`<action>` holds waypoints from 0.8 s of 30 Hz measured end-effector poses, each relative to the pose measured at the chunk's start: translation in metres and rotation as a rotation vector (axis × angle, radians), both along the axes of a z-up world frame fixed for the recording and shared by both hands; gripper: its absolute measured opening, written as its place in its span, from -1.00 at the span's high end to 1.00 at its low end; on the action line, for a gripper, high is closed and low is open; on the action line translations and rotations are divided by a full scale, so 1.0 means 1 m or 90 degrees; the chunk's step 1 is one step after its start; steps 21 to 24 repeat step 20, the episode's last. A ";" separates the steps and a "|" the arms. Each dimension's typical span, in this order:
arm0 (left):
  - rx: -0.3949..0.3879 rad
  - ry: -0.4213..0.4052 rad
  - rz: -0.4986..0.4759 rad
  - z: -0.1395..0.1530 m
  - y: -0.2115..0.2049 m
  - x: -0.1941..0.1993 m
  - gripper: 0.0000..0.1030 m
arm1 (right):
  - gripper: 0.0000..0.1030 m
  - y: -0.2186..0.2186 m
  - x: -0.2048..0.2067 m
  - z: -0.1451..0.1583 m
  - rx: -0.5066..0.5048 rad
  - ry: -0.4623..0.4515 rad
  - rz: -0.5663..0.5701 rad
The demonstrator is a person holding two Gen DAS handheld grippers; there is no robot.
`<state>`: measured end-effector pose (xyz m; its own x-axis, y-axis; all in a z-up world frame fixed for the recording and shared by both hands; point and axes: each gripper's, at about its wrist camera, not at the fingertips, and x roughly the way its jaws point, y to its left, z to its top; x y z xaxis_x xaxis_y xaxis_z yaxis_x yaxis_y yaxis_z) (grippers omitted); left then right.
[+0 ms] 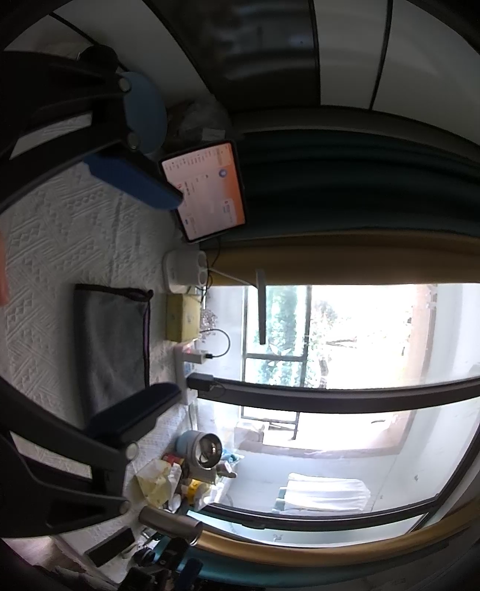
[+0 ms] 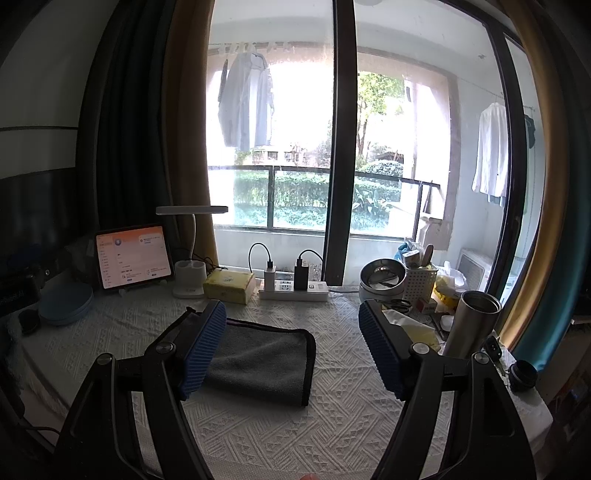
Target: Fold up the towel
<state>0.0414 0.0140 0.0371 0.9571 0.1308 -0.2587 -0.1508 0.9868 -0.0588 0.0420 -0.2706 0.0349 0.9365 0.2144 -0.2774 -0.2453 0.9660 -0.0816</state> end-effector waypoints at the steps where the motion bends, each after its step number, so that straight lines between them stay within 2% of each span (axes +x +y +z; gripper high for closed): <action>1: -0.001 0.001 -0.001 0.000 0.000 0.000 -0.86 | -0.50 0.000 0.000 0.000 0.001 0.000 0.001; 24: 0.013 -0.013 0.005 0.000 0.001 0.002 -0.87 | -0.50 -0.001 0.002 -0.003 -0.001 0.001 0.002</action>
